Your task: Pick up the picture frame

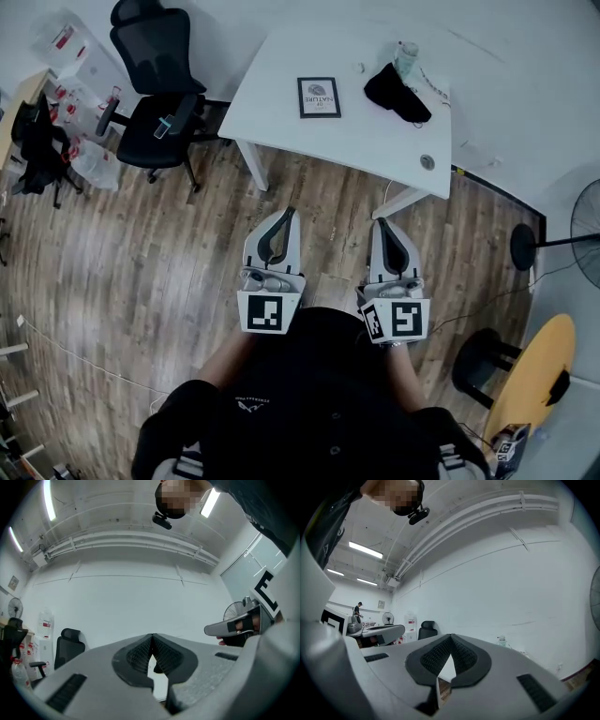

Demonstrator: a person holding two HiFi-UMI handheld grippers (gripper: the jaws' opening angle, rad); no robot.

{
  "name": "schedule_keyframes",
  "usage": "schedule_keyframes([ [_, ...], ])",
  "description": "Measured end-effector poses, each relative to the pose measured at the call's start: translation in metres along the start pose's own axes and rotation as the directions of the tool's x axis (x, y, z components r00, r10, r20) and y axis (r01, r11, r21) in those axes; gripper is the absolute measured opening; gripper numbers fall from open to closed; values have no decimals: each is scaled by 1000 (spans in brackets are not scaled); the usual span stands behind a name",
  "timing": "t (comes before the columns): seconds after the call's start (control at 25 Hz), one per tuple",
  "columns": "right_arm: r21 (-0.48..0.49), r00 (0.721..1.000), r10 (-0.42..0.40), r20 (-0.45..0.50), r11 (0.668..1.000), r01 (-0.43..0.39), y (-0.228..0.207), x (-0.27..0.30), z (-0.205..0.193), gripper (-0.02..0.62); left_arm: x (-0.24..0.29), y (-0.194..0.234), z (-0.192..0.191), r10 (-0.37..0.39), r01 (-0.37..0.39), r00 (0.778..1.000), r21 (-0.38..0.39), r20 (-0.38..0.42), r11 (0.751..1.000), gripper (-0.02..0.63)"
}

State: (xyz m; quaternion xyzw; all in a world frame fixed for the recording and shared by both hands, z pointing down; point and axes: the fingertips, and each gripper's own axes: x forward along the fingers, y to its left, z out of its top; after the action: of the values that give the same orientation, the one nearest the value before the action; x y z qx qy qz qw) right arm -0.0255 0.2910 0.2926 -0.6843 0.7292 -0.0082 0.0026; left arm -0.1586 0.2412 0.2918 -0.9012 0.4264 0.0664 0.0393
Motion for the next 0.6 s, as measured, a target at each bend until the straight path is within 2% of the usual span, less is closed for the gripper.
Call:
schedule_keyframes([
  [0.32, -8, 1000, 2, 21, 1000, -2, 23, 70, 2, -2, 40, 62, -5, -11, 12, 1000, -14, 12, 1000, 6],
  [0.6, -8, 1000, -25, 3, 1000, 25, 25, 112, -3, -2, 66, 94, -18, -28, 28, 1000, -32, 0, 999, 6],
])
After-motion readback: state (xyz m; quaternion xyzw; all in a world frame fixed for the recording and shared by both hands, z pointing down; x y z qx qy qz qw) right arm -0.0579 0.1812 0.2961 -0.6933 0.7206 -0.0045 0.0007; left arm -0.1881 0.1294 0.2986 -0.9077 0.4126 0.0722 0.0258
